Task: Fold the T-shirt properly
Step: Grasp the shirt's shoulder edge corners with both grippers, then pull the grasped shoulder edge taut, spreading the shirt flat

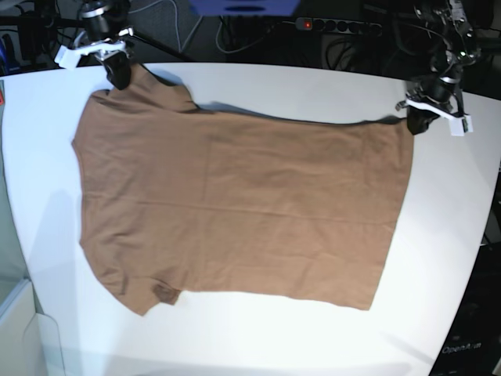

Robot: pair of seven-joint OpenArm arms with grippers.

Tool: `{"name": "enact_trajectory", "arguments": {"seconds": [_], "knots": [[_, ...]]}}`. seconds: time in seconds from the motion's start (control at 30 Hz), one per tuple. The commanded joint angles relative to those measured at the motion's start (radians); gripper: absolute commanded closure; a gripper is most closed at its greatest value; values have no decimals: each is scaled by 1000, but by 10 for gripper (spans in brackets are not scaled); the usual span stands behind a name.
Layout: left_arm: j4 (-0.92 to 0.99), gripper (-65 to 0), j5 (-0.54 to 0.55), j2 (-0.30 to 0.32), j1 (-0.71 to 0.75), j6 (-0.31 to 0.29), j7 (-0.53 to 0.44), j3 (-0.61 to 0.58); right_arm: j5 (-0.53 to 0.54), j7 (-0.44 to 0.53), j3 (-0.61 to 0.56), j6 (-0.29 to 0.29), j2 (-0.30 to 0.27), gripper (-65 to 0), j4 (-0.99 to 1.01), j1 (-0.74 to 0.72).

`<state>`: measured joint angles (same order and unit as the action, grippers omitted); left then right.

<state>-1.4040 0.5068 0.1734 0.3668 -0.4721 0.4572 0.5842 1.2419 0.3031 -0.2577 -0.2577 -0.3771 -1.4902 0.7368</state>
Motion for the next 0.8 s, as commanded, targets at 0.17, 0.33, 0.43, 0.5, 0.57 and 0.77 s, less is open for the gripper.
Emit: {"name": "enact_trajectory", "arguments": {"seconds": [0.17,0.33,0.43,0.5,0.57,0.77], "knots": [[-102,-32,-13,-16,11,-93,120,35,8,18,2,-7,-23,-15,-13,8],[-208,-32,-20,-61,-18,-121,211,99,8,23,5,-7,-56,-13,-19,5],[-234,-32,-18,-62,-28,-118,252,99,8,21,4,-7,-66,-13,-37,-10],[-251,-32,-17,-62,-28,-118,266,101,3,21,4,-7,-73,-13,-60,-10],[-255,-32,-17,-64,-28,-118,266,101,-34,20,5,-4,-86,-12,-85,-13],[-249,-29,-21,-64,-28,-115,268,99,-93,18,10,-2,-86,-12,-131,-24]]}}
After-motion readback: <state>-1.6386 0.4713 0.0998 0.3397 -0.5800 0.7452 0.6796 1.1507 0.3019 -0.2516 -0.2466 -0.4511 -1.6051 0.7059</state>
